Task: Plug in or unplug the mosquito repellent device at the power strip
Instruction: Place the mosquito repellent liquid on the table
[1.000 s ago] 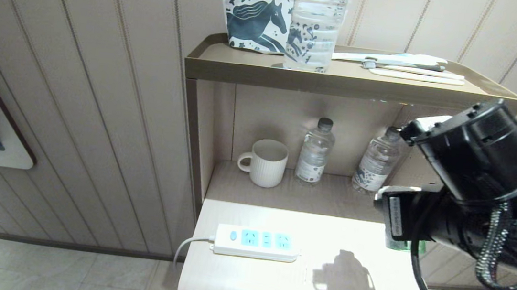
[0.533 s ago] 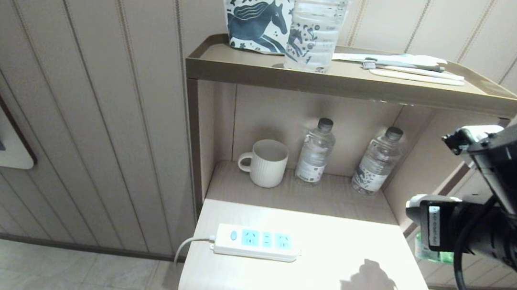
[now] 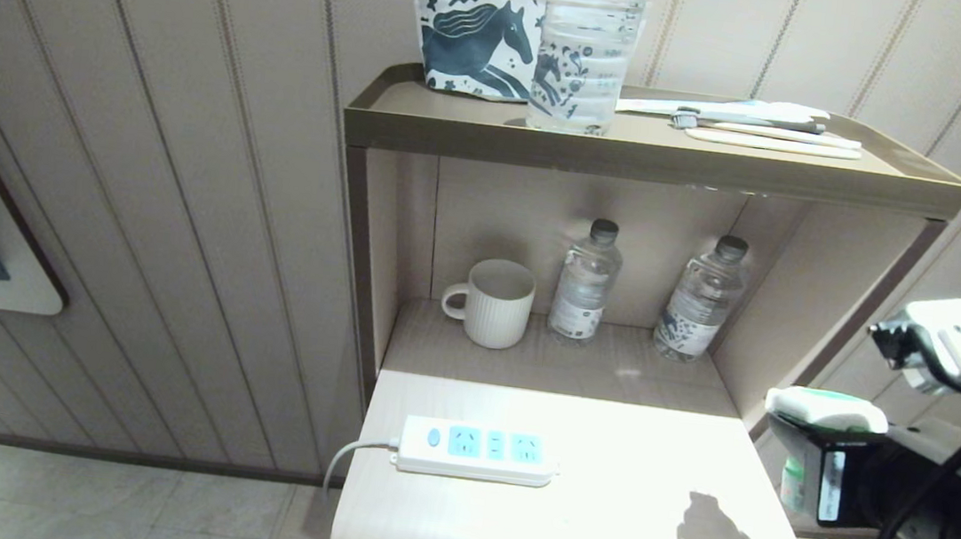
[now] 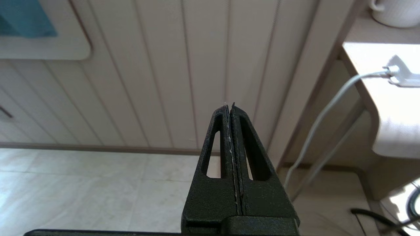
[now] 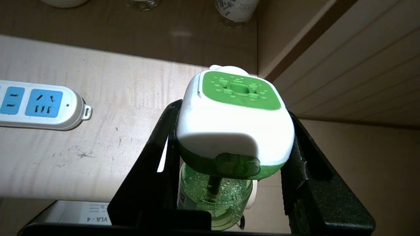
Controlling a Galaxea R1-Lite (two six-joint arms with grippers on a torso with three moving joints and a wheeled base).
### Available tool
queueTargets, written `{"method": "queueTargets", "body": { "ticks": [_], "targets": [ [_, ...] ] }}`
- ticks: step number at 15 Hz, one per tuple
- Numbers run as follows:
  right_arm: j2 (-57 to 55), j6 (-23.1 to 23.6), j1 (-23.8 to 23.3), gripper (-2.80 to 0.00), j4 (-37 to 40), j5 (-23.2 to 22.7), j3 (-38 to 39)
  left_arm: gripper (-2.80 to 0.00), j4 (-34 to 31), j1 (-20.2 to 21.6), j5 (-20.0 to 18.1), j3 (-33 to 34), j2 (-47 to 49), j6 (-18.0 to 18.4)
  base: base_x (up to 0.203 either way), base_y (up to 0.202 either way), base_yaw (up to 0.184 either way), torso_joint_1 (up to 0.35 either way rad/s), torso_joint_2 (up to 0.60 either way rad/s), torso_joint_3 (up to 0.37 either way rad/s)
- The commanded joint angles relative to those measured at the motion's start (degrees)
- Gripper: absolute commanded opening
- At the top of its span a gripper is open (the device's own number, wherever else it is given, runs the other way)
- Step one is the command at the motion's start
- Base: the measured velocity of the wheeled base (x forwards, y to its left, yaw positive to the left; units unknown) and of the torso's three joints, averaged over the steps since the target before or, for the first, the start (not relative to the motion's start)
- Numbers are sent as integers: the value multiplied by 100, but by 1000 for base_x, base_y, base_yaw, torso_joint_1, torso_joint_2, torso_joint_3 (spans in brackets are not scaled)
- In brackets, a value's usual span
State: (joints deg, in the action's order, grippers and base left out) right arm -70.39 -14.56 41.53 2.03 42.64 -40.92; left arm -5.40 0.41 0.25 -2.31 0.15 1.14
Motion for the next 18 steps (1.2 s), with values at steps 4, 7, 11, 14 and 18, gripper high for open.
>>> {"method": "queueTargets", "body": {
  "ticks": [4, 7, 11, 14, 18],
  "targets": [
    [-868, 887, 313, -280, -4426, 469, 1914, -280, 4, 2, 1, 29, -15, 1, 0, 0, 0, 0, 0, 0],
    [-2080, 1102, 154, -280, -6729, 633, 2544, -280, -5, 2, 1, 29, -8, -11, 0, 0, 0, 0, 0, 0],
    [-3219, 1798, -99, -280, -9191, 862, 3084, -280, -5, 2, 10, 38, -15, -8, 0, 0, 0, 0, 0, 0],
    [-3471, 1599, -341, -280, -9198, 929, 2883, -280, 4, 2, 10, 38, -15, -8, 0, 0, 0, 0, 0, 0],
    [-3729, 1406, -606, -280, -9198, 1185, 2643, -280, 4, 2, 10, 38, -15, -8, 0, 0, 0, 0, 0, 0]
  ]
}}
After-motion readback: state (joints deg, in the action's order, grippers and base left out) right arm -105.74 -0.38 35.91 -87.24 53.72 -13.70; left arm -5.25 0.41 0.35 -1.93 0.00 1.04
